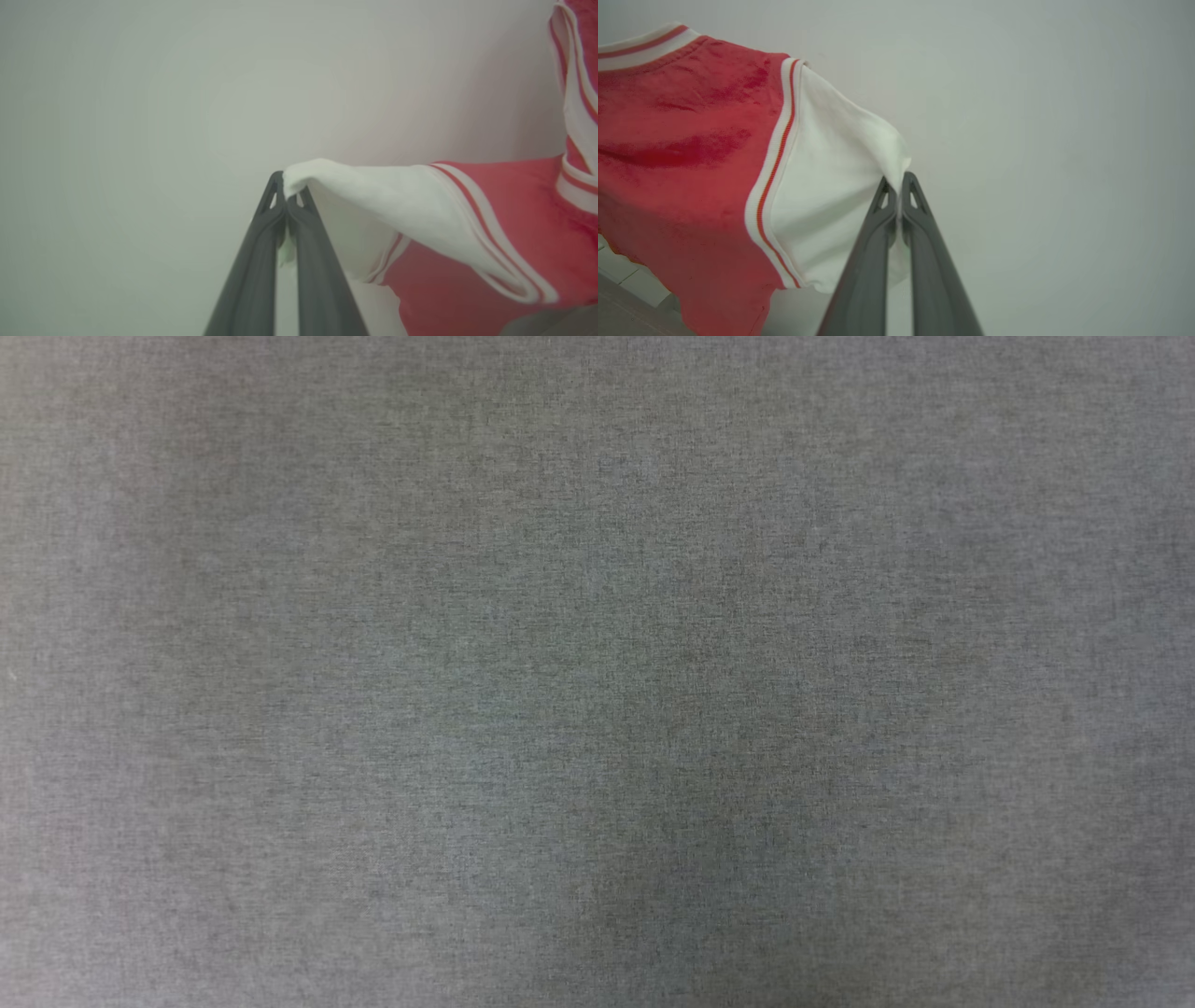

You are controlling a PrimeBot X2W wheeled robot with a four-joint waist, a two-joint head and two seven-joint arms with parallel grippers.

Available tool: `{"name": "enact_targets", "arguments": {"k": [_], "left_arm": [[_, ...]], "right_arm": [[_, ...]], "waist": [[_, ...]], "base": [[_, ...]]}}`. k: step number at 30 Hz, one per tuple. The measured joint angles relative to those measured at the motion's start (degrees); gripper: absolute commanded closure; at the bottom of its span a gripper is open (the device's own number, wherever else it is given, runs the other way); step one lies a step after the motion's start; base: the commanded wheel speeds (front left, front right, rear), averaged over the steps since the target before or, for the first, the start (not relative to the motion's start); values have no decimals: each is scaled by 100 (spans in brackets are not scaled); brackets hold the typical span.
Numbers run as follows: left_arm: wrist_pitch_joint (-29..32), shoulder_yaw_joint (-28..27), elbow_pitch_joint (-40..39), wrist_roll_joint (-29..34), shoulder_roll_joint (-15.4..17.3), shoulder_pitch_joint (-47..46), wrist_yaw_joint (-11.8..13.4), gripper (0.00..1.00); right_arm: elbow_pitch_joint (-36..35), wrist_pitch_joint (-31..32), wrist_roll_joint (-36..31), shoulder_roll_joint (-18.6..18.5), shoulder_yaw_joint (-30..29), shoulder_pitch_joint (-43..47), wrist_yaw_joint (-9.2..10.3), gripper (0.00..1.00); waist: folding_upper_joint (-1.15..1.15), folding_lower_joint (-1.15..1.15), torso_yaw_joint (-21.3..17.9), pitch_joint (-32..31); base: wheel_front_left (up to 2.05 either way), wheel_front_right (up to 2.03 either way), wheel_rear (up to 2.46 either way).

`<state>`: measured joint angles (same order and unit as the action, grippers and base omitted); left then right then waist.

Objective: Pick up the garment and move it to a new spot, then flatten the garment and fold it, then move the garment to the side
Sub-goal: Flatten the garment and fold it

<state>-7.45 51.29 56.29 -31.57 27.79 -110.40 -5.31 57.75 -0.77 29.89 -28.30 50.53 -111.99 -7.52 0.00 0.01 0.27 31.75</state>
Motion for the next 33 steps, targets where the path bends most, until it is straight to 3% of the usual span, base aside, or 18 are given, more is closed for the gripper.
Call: {"name": "enact_targets", "arguments": {"k": [9, 18, 30, 33], "left_arm": [[-568, 37, 265, -449, -214, 1373, -145, 100], [-745, -164, -288, -811, 42, 3542, -109, 100], [-754, -495, -1883, -1238, 783, 7004, 526, 100], [-755, -515, -2294, -1308, 1074, 7665, 792, 100]], "right_arm": [[-33, -672, 446, 62, 520, 1519, 0, 100], [-735, -1163, 903, -174, 1146, 3396, 0, 100], [-1541, -1277, 1397, -731, 1488, 5791, 1, 100], [-1811, -1148, 1612, -953, 1538, 6339, 0, 100]], "waist": [[0, 0, 37, -219], [0, -1, -12, -725], [0, -1, -35, -1739], [0, -1, -40, -2016]], "base": [[0, 0, 0], [0, 0, 0], [0, 0, 0], [0, 0, 0]]}}
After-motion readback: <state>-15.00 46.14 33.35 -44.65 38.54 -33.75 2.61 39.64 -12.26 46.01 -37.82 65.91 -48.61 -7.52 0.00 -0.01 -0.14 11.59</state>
